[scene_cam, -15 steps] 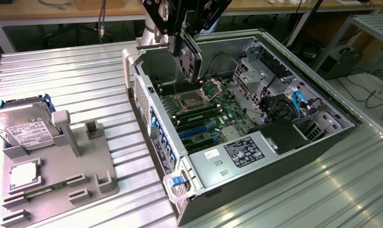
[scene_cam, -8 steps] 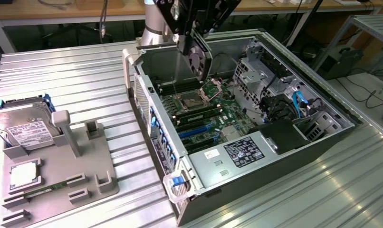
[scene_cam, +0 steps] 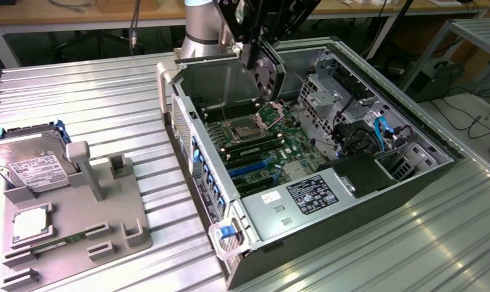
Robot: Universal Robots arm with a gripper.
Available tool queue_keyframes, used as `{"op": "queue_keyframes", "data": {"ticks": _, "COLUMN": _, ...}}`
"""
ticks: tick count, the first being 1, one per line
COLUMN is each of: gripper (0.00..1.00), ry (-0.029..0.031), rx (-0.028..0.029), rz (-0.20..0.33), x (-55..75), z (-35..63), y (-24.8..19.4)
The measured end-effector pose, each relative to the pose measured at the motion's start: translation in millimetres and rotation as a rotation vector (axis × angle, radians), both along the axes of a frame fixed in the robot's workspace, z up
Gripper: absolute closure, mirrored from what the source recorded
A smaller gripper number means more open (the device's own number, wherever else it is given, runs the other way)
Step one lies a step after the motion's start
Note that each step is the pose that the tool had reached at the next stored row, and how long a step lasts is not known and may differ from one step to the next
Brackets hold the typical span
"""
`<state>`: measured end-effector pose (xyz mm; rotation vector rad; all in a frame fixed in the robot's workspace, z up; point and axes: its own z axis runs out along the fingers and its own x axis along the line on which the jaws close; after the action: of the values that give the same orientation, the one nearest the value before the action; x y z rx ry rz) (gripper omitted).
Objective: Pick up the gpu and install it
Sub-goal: 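Pick up the gpu and move the gpu toward the slot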
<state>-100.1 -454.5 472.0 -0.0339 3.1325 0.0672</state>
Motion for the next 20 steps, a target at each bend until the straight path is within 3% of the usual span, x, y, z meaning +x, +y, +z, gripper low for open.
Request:
{"op": "queue_keyframes", "data": {"ticks": 12, "gripper": 0.72, "ry": 0.0, "rx": 0.0, "rz": 0.0, "x": 21.4, "z": 0.0, "y": 0.0}}
{"op": "queue_keyframes", "data": {"ticks": 20, "gripper": 0.72, "ry": 0.0, "rx": 0.0, "rz": 0.0, "x": 42.2, "z": -0.1, "y": 0.0}}
